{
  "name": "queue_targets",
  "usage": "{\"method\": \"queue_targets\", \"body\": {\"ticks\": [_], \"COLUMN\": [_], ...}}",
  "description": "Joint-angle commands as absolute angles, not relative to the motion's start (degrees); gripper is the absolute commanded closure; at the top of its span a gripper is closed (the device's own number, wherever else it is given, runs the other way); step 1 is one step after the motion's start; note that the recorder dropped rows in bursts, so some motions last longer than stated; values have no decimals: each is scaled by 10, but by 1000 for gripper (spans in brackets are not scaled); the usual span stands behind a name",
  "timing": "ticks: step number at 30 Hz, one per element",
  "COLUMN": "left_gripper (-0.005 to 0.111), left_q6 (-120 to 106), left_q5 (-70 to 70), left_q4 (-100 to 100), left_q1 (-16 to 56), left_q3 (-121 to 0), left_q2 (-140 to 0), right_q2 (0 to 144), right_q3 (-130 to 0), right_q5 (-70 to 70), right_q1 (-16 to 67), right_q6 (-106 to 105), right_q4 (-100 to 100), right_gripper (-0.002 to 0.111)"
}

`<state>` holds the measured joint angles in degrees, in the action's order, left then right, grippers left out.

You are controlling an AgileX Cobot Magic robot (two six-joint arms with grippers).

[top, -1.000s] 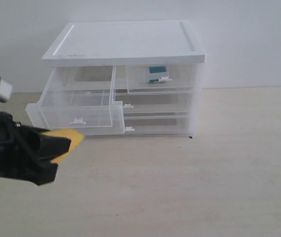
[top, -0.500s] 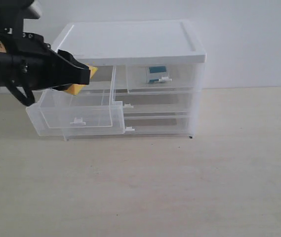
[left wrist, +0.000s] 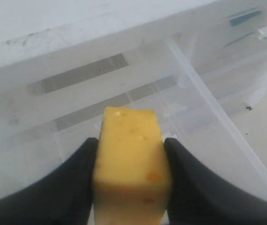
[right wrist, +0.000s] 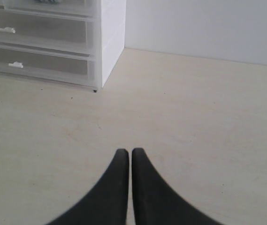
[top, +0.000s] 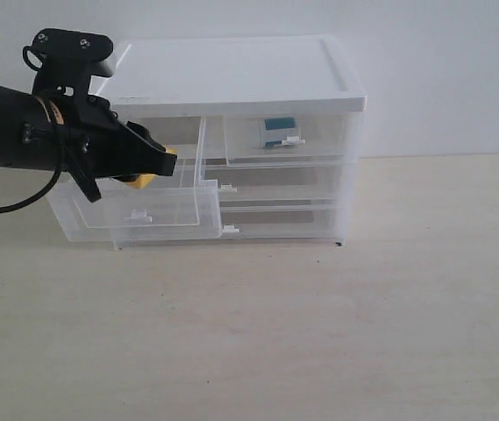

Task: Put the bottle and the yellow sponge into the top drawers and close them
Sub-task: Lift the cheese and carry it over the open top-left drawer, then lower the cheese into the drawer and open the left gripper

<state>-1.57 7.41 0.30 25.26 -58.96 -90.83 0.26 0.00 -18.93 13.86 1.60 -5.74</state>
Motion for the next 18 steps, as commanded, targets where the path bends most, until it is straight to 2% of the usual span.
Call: {"method": "queue_targets", "body": {"ticks": [1,3,6,18], "left_gripper": [76,64,57,58], "left_q6": [-10,-10,-10,-39], "left_q5": [44,35,25,73], "left_q4": [13,13,13,13], "left_q1": [252,252,252,252], "left_q3": [-594,-594,-594,-594], "left_q2": [-921,-925,-926,-875], "right_q2": [0,0,0,0], "right_q3": [0,0,0,0], "right_q5": [-184,-184,-184,-184], "right_q1": [137,137,137,137], "right_q6": [14,14,14,14], "right_q4": [-58,-58,-58,-58], "right_gripper": [108,108,108,108]}}
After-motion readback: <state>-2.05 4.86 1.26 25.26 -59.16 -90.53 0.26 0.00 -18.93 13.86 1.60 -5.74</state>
